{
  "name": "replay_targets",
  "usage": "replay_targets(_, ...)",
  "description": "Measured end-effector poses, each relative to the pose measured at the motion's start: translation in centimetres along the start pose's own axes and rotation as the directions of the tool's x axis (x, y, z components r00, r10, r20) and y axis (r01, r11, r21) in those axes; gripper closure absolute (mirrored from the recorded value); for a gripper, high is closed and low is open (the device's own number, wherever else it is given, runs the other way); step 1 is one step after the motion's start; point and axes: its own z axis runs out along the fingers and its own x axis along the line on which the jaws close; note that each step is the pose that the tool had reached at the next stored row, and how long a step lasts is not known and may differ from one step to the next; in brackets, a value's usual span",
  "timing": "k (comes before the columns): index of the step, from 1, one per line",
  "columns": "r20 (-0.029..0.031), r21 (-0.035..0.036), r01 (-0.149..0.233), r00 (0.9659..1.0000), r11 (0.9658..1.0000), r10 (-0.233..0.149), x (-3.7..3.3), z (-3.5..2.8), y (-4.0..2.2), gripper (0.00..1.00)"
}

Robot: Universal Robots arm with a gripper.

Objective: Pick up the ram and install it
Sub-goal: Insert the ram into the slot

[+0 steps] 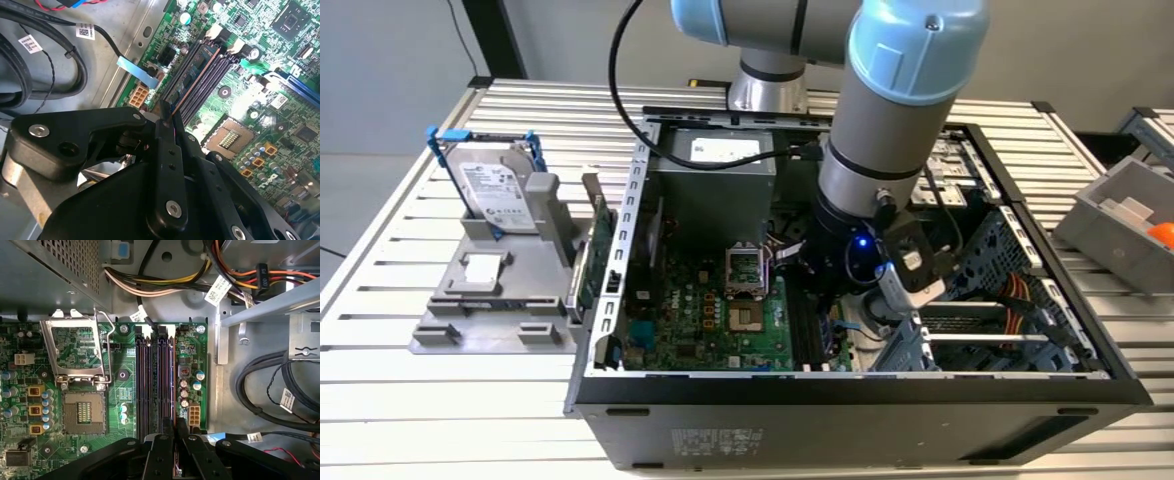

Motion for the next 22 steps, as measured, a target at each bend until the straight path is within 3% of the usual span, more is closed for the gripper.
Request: replay_targets(22,-0.0011,0.0006,0.000,1.0000,1.0000,0.000,0.04,0.44,0.00,1.00)
